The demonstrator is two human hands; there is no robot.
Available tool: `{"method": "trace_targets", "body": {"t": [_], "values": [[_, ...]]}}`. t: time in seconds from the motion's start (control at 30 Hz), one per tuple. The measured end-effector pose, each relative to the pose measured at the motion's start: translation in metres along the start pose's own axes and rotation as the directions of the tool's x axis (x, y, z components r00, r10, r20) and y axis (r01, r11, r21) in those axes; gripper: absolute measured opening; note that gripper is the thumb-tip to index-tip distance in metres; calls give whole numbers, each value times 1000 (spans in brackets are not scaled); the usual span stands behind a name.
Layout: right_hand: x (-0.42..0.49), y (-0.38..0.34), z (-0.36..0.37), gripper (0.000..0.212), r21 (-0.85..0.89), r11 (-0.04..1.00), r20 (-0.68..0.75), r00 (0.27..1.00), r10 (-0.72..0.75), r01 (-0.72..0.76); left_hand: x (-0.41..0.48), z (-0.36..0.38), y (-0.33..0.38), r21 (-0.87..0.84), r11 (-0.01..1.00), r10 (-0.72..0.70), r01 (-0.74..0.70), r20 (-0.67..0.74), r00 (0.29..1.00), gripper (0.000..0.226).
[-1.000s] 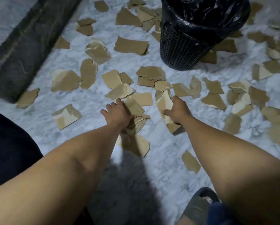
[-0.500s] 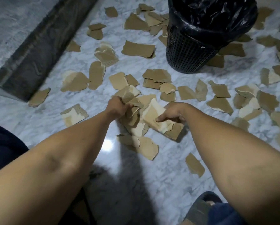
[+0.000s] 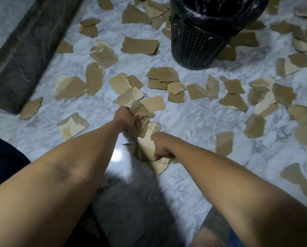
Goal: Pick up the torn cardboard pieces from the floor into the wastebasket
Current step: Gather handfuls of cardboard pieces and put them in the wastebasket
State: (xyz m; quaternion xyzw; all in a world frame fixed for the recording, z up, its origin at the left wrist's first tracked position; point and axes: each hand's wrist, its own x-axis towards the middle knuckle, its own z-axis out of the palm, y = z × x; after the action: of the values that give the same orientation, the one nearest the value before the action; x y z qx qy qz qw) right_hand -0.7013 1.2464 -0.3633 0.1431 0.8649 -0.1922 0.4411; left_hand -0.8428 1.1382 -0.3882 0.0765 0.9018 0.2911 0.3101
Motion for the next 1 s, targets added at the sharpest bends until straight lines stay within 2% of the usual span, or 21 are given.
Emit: {"method": "trace_targets", "body": {"t": [0.03,0.1,0.17,0.23,0.27,0.33,0.4,0.47,0.53,0.6,0.67,0.77,0.87,0.93,1.0], "values": [[-5,8,-10,82,50,999,33,999,-8,6,-1,-1,0,-8,1000,-19,19,7,1000,35],[-14,26,-28,72,131,991,123,992,-1,-16,-5,-4,0,-24,999,-40,40,15,999,32],[-17,49,-47,63,159,980,231,970,78,-117,-10,-8,1,-76,997,-21,23,37,999,30],[-23,75,-63,72,161,962,287,943,166,-218,-13,-10,1,-146,989,4,12,109,994,28],[-24,90,-69,76,149,954,306,930,204,-258,-14,-8,2,-108,994,20,-3,155,988,30],[-33,114,-76,84,57,946,365,889,278,-319,-15,1,3,175,979,71,-104,185,980,41],[-39,133,-68,100,-71,922,430,823,372,-379,-19,15,6,494,852,114,-171,144,983,58],[-42,138,-48,114,-162,893,482,756,442,-419,-21,26,8,596,768,168,-234,165,972,75],[-44,133,-23,112,-163,883,485,744,460,-440,-22,33,9,610,737,203,-291,211,956,81],[-44,120,4,96,-112,886,413,790,453,-450,-23,36,9,611,732,215,-301,213,953,78],[-40,110,26,75,-87,900,272,859,433,-426,-25,39,10,610,743,204,-276,186,961,77],[-37,101,32,52,-26,910,129,901,414,-415,-27,42,15,599,765,171,-237,167,971,76],[-35,95,20,52,118,925,-59,928,368,-360,-26,43,17,571,793,158,-215,148,976,74],[-30,95,17,57,165,931,-187,917,353,-324,-27,44,18,542,814,156,-208,141,978,70],[-26,97,17,66,173,926,-209,906,367,-335,-27,42,21,512,836,133,-199,164,978,67]]}}
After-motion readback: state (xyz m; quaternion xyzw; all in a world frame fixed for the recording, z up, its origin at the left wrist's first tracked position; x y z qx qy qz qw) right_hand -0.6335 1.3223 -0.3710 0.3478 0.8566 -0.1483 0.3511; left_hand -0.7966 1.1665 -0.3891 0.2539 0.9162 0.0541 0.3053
